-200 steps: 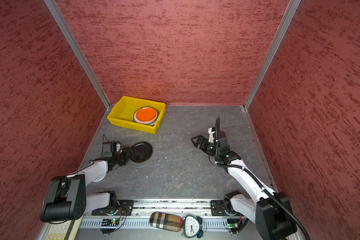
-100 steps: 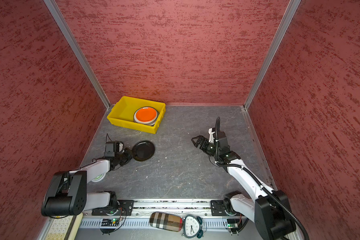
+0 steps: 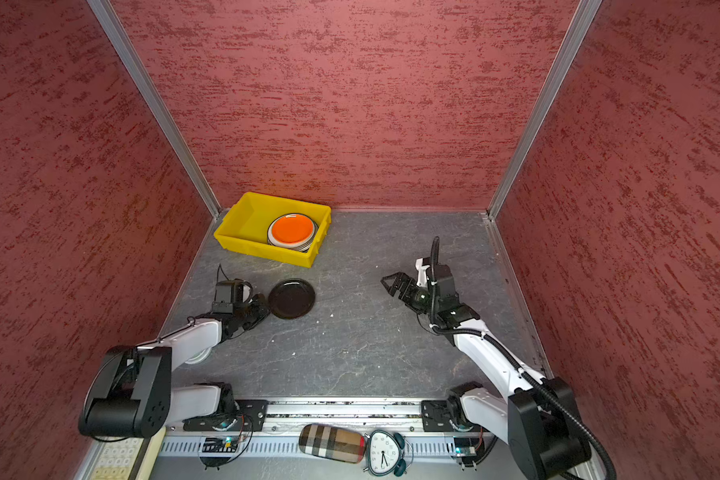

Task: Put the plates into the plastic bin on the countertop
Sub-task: 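Close the left gripper on the black plate rim and tilt it upright, then lift the black plate with the left gripper and carry it over the bin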

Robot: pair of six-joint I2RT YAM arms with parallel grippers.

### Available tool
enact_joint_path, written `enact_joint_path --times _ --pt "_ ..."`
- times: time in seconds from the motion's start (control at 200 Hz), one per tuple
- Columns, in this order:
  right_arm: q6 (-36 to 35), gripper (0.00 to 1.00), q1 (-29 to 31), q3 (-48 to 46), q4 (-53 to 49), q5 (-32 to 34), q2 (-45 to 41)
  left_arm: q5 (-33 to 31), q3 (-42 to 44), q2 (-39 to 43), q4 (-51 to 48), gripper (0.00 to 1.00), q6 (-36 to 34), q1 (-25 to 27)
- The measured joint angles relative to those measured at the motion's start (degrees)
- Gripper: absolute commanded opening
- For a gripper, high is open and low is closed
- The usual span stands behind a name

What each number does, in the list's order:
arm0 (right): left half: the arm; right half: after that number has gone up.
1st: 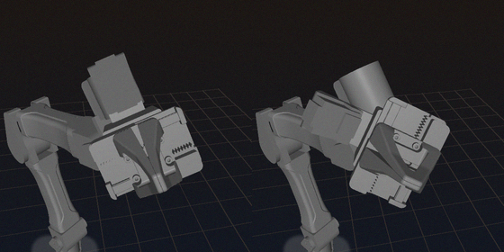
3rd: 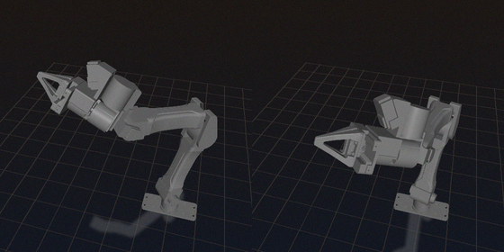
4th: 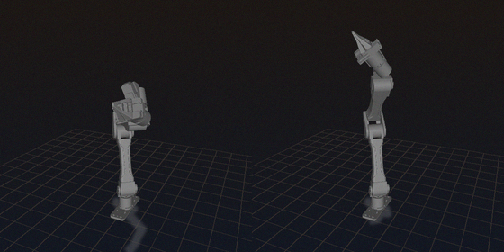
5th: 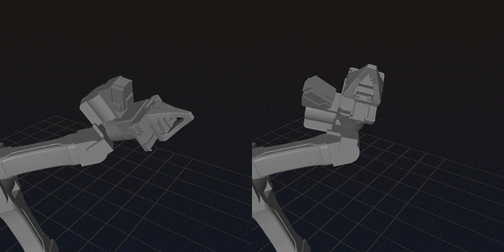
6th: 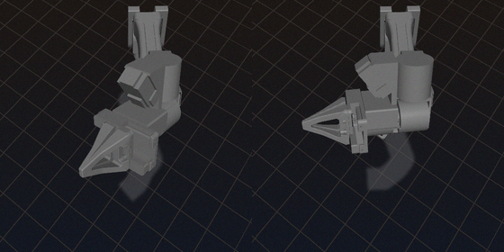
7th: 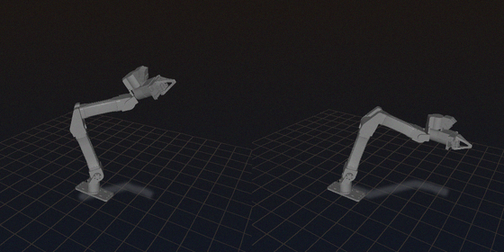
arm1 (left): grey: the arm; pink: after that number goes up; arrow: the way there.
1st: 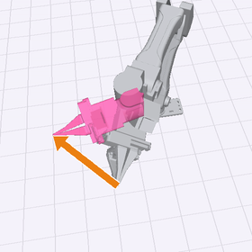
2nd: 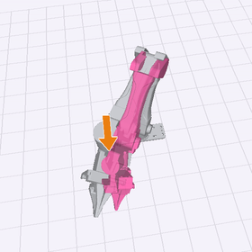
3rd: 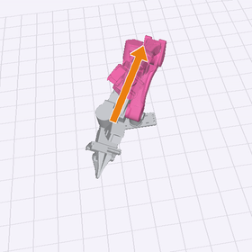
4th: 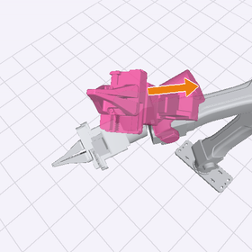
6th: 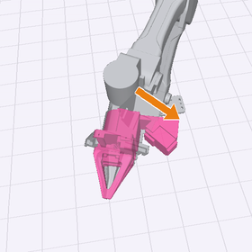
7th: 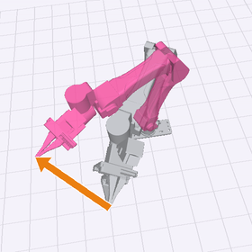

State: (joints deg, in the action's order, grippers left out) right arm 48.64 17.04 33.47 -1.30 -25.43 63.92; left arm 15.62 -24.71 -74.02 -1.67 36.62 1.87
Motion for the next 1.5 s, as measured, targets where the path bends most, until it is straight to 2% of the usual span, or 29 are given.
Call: enact_joint_path --times 0.431,0.757,0.917,1.147,1.338,1.503 --pt "0.4 0.99 -0.1 -0.9 1.1 -0.2 -0.2 -1.8 -1.8 5.7 -5.6 0.00 0.0 2.9" --pt "0.9 0.99 -0.3 -1.5 2.1 -0.5 -0.2 -2.9 -5.7 13.4 -9.8 0.00 0.7 6.4" --pt "0.9 0.99 -0.4 -1.5 2.6 -0.5 -0.2 -3.3 -9.1 14.2 -10.7 0.00 1.0 7.1" --pt "0.9 0.99 -0.4 -1.5 3.5 -0.7 0.5 -7.0 -18.7 9.2 -10.3 0.00 0.9 7.2" --pt "0.5 0.99 -0.4 0.0 3.1 -1.8 2.2 -12.1 -29.6 0.1 -10.8 0.00 -2.8 6.6" --pt "-0.7 0.99 -0.4 0.4 2.8 -2.6 -0.4 -15.0 -37.2 -7.0 -11.1 0.00 -6.2 3.8"
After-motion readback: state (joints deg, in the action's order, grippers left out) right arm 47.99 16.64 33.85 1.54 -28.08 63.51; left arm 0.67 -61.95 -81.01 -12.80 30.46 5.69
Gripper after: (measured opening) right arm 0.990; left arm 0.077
